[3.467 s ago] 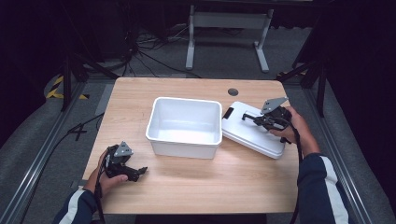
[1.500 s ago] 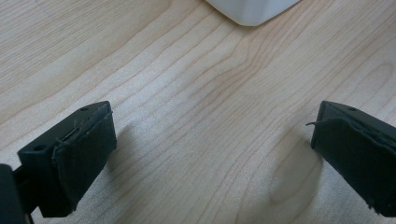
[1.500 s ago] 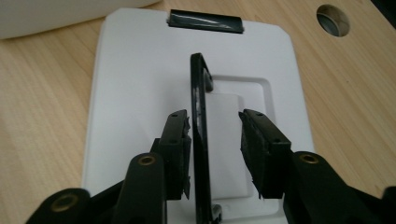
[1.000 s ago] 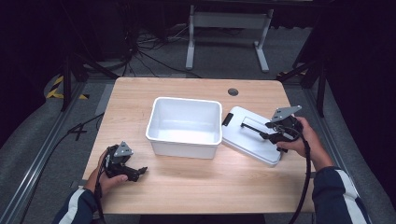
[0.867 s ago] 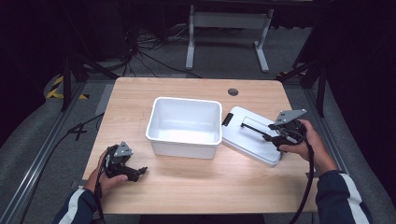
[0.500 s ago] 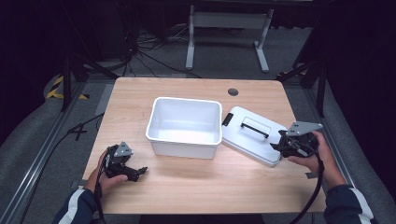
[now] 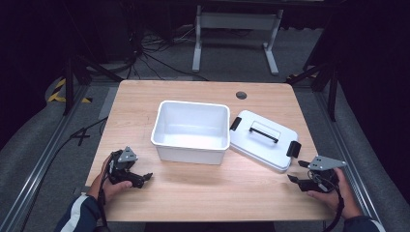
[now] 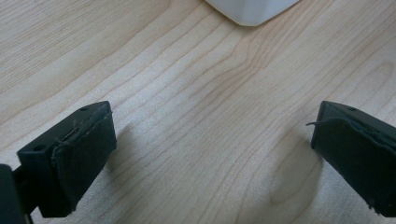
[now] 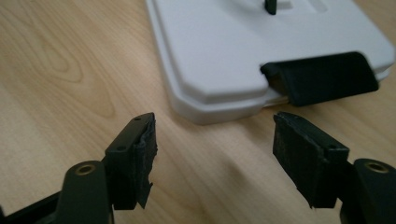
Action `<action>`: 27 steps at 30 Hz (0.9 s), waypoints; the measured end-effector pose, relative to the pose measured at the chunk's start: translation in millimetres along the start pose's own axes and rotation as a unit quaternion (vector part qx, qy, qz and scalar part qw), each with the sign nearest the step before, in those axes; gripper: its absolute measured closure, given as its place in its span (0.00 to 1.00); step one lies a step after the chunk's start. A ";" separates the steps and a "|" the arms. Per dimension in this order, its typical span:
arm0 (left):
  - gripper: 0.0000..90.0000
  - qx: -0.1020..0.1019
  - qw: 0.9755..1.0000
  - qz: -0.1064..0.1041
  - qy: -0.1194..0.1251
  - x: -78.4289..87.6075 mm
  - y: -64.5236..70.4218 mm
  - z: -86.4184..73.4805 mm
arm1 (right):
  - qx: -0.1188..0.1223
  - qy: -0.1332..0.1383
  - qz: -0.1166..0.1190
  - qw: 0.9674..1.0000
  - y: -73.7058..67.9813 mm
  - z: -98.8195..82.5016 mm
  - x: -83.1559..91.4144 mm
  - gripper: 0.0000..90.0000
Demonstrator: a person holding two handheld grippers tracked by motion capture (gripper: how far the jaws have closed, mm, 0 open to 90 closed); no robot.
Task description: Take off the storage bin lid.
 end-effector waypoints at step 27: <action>0.00 0.001 1.000 0.000 0.001 -0.2 0.1 -0.1 | -0.056 0.017 0.031 0.998 -2.1 -22.9 -9.6 0.29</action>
Point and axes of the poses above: each handheld gripper's, and its own axes: x roughly backward along the jaws, z roughly out of its top, y roughly to its right, the point moved 2 cm from there along -x, roughly forward along the jaws, and after that the axes turned 4 degrees about -z, right-handed, at the moved point
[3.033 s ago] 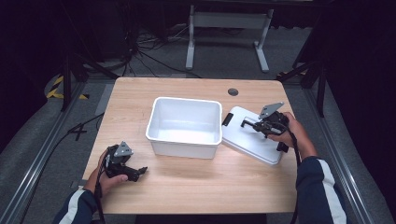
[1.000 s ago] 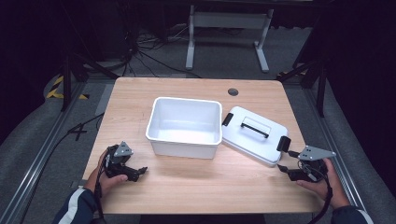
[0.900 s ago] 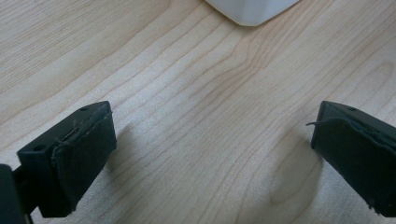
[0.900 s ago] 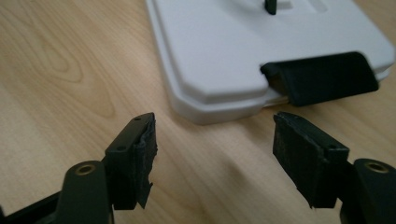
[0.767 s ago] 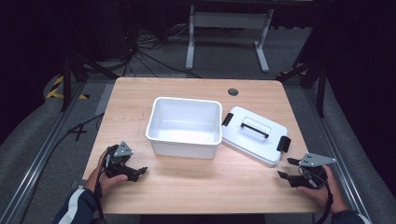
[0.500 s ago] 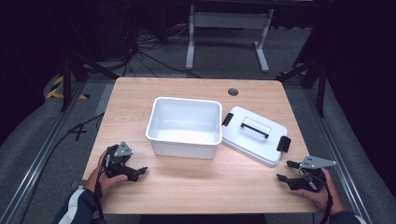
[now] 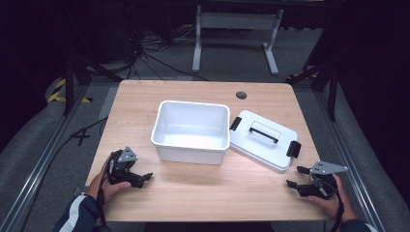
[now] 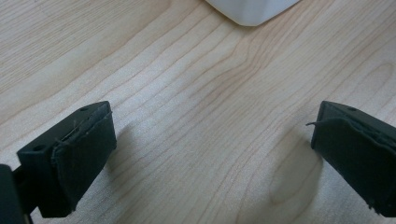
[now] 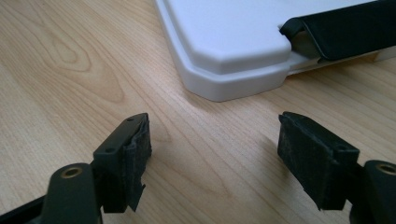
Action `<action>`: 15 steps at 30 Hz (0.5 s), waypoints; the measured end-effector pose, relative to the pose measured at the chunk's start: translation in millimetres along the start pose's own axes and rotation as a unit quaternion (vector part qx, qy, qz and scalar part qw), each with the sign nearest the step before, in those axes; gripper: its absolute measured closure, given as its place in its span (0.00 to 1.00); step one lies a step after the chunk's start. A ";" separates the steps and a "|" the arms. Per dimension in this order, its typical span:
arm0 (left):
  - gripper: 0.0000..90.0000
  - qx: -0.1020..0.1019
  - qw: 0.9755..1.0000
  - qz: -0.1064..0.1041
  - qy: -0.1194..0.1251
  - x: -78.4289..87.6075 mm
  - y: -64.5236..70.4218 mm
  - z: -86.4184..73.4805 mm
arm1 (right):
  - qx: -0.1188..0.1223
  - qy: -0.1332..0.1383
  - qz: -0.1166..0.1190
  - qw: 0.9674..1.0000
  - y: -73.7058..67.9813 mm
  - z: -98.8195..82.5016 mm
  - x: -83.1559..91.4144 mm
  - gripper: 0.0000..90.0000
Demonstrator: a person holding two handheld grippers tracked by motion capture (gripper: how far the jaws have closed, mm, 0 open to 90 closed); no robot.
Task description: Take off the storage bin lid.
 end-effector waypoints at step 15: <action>0.00 0.001 1.000 0.001 -0.001 -0.2 -0.3 0.3 | -0.002 -0.001 -0.002 1.000 0.2 0.2 -0.3 0.28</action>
Point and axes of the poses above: each handheld gripper's, and its own axes: x roughly backward along the jaws, z roughly out of its top, y roughly to its right, the point moved 2 cm from there along -x, roughly forward along the jaws, and after that the axes turned 4 degrees about -z, right-handed, at the moved point
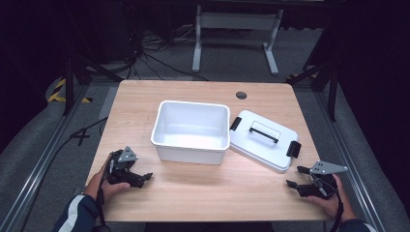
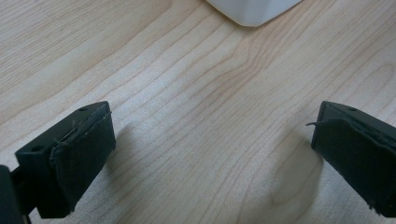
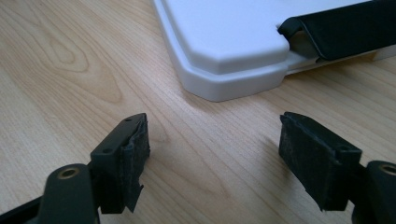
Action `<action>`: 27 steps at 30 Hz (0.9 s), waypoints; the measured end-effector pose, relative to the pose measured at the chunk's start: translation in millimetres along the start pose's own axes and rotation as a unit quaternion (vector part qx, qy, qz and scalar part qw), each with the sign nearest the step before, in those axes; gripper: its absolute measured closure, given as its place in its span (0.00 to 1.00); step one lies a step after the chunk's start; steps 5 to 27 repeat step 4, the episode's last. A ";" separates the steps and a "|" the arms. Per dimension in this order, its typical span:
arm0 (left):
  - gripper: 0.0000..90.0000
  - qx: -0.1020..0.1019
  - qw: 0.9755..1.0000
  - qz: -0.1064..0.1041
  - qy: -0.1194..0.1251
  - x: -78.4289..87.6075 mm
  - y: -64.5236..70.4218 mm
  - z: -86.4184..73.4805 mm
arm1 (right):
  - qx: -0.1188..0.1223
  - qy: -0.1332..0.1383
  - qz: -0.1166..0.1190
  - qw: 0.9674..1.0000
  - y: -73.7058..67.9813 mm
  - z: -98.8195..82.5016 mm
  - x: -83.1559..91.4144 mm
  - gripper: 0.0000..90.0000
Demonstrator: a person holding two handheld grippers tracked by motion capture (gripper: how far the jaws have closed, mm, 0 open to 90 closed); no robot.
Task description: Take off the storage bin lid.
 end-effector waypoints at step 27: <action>0.00 0.000 1.000 0.000 0.000 0.0 0.0 0.0 | 0.000 0.000 0.000 1.000 0.1 0.0 -0.1 0.27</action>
Point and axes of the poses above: each handheld gripper's, and its own axes: x roughly backward along the jaws, z roughly out of its top, y roughly to its right, the point moved 2 cm from there along -x, roughly forward along the jaws, and after that the axes turned 4 degrees about -z, right-handed, at the moved point
